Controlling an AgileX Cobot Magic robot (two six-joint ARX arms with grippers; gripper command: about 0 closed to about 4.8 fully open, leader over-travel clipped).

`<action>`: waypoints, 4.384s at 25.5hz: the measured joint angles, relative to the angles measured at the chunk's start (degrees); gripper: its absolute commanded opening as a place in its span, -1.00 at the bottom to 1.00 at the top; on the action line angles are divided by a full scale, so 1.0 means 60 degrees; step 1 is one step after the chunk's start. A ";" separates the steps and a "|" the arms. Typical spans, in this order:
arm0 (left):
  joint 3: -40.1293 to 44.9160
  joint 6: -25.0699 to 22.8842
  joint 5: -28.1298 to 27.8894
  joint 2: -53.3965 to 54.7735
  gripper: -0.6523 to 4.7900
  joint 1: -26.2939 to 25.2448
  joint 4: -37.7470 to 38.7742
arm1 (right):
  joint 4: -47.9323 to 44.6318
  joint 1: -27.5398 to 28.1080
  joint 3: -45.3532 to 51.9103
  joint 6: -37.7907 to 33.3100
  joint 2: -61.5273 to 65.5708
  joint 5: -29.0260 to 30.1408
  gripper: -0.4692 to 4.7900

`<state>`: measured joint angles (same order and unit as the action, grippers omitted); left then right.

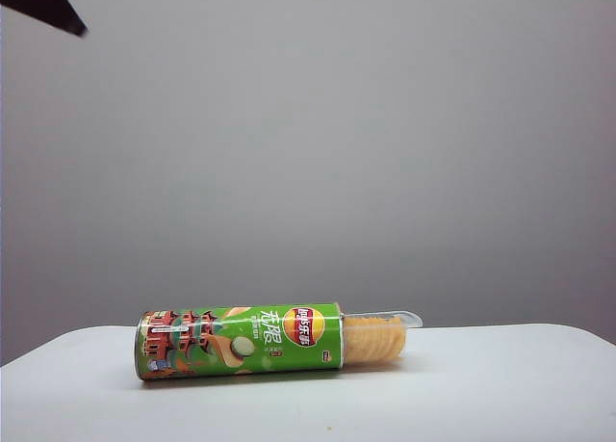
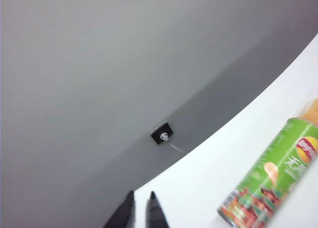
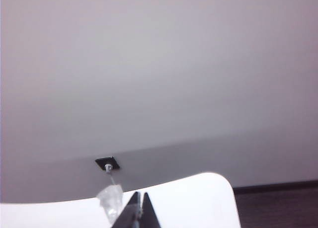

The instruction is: Pick up the green tub of chips from the desk, push the transparent container that's holding the chips and has slipped out back in, and finally put the chips back on the desk.

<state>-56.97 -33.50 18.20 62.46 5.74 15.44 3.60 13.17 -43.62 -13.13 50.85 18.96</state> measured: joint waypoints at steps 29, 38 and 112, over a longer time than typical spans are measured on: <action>-0.3388 -0.4404 0.0856 0.8539 1.00 0.1351 0.1869 | 0.0244 -0.0015 -0.4371 0.1366 0.9810 0.5727 -0.84; -0.3406 -0.4521 0.0696 0.9307 1.00 0.1435 0.1902 | 0.0339 0.0007 -0.4539 0.1377 0.9817 0.5810 -0.84; -0.3344 -0.3727 0.0903 0.7668 0.13 0.2834 0.1213 | 0.1348 -0.2677 -0.4561 0.1643 0.9785 0.8604 -0.85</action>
<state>-77.03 -55.86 23.62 108.47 22.74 22.72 11.68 -2.90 -70.98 -3.27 109.56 70.59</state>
